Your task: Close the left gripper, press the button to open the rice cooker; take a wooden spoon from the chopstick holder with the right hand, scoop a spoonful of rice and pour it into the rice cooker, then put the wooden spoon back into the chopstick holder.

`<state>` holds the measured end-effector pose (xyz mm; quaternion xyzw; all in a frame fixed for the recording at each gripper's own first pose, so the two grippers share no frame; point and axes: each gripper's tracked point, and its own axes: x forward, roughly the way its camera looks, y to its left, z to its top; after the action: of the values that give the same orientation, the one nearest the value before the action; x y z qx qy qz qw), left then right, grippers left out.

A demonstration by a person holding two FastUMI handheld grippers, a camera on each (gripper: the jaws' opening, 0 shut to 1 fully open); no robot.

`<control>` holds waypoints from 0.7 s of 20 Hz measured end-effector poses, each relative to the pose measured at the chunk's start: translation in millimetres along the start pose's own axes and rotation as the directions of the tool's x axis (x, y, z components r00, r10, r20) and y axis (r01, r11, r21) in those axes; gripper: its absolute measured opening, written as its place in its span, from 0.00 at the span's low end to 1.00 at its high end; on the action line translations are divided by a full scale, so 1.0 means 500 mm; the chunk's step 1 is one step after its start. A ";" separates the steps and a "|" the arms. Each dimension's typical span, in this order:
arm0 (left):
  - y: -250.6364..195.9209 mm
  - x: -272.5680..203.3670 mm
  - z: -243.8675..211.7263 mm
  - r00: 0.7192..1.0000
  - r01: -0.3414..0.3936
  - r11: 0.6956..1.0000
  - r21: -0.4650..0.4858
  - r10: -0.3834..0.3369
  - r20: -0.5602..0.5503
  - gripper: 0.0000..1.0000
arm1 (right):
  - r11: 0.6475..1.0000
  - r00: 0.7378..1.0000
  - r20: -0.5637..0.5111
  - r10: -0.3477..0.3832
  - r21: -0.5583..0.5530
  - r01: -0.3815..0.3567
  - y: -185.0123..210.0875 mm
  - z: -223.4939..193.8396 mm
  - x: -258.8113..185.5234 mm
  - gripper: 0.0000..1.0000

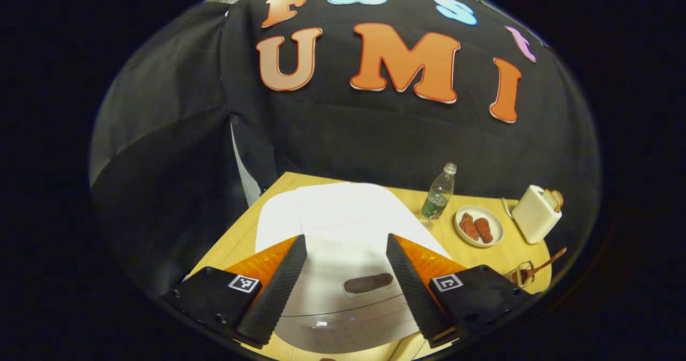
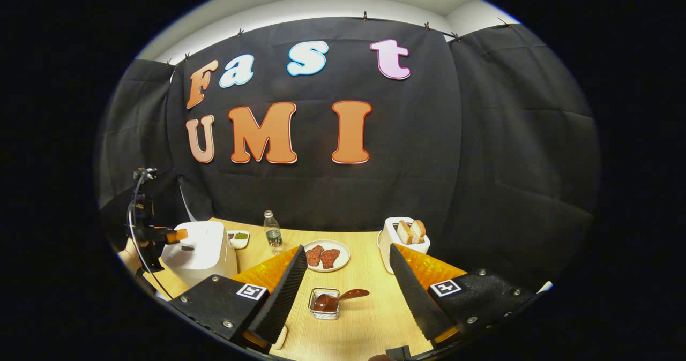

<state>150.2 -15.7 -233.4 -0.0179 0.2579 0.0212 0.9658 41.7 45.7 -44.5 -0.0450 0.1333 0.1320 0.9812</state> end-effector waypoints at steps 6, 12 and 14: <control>0.031 -0.177 0.254 0.978 0.013 1.000 -0.024 -0.007 0.209 0.98 | 1.000 0.999 0.043 -0.007 0.016 0.006 -0.003 0.043 0.005 0.95; 0.069 -0.358 0.391 0.936 -0.021 1.000 0.014 0.015 0.353 0.98 | 0.999 0.996 0.083 0.011 0.032 -0.013 0.015 0.085 0.002 0.95; 0.079 -0.390 0.403 0.928 -0.054 0.998 0.031 0.038 0.371 0.98 | 0.999 0.996 0.090 0.005 0.036 -0.008 0.013 0.087 0.000 0.95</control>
<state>79.5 26.5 37.6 0.0121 0.0722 0.0416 0.9965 50.9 57.4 -3.3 -0.0209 0.0917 0.1348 0.9864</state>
